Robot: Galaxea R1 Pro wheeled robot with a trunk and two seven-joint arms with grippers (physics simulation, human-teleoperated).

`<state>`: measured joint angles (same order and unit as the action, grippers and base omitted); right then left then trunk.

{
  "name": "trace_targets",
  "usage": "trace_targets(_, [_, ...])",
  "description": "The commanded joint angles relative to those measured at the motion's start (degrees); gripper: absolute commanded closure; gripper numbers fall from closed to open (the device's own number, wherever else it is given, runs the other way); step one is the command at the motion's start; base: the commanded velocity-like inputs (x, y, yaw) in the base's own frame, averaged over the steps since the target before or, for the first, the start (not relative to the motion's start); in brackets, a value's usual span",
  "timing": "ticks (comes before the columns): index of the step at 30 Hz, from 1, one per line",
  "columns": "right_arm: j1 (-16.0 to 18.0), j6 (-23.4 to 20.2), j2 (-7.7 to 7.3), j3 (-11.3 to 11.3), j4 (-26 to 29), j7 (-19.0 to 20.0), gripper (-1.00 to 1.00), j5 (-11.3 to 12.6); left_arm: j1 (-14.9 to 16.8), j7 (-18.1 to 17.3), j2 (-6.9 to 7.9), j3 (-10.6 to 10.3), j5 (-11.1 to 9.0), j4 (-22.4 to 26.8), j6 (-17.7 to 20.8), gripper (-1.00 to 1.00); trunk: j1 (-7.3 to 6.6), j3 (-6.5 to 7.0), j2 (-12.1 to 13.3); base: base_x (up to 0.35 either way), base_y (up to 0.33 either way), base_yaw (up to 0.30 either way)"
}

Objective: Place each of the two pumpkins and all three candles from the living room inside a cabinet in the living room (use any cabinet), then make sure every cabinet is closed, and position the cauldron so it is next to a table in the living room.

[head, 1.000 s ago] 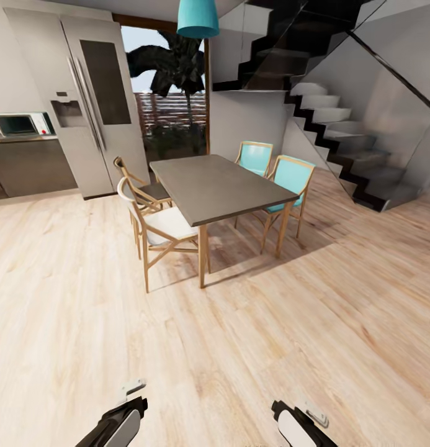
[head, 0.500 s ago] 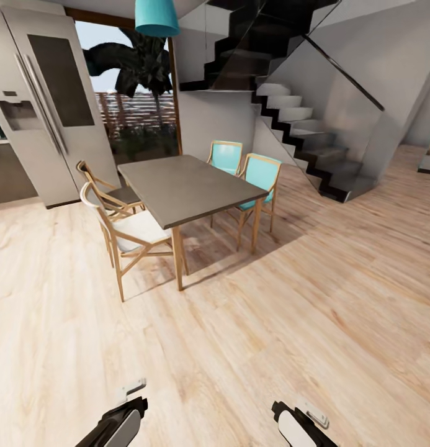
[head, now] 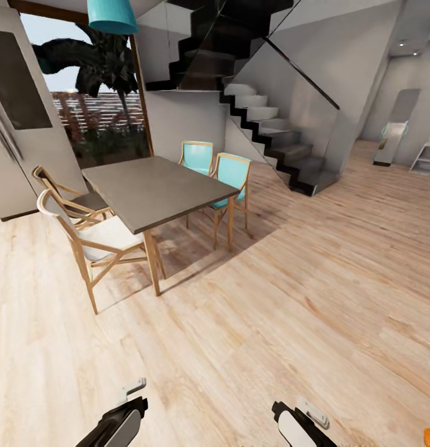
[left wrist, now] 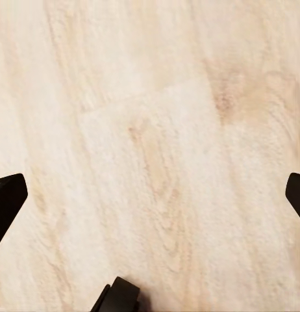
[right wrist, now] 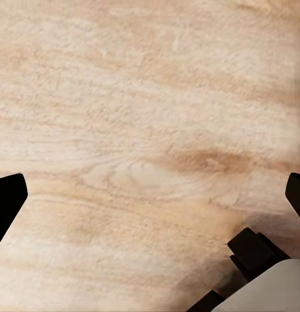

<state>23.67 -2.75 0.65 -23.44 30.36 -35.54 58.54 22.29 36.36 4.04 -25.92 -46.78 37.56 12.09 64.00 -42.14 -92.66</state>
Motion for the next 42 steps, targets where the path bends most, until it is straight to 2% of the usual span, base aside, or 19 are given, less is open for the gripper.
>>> trace_targets(1, [0.1, -0.3, -0.04, -0.3, 0.0, -0.4, -1.00, 0.1, 0.0, 0.5, -0.02, -0.4, -0.2, 0.1, 0.2, -1.00, 0.00, -0.05, 0.0, 0.000, 0.000, -0.285])
trace_targets(8, [0.1, -0.2, 0.36, -0.2, -3.7, -0.3, -1.00, 0.1, 0.0, 0.5, -1.42, -0.4, -0.2, 0.1, 0.2, -1.00, 0.00, -0.05, 0.0, 0.000, 0.000, -0.285])
trace_targets(28, [0.1, -0.2, 0.40, -0.2, -4.0, -0.3, -1.00, 0.1, 0.0, 0.5, -1.49, -0.4, 0.0, -1.1, 0.2, -1.00, 0.00, -0.05, 0.0, 0.003, 0.000, -0.285])
trace_targets(36, [0.1, -0.2, 0.40, -0.2, -4.1, -0.3, -1.00, 0.1, 0.0, 0.5, -1.49, -0.4, -0.1, -1.2, -1.4, -1.00, 0.00, -0.05, 0.0, 0.222, 0.000, -0.279])
trace_targets(42, [0.1, -0.2, 0.40, -0.2, -4.1, -0.3, -1.00, 0.1, 0.0, 0.2, -1.49, -0.4, -0.1, -1.2, -1.7, -1.00, 0.00, -0.05, 0.0, 0.329, 0.000, -0.060])
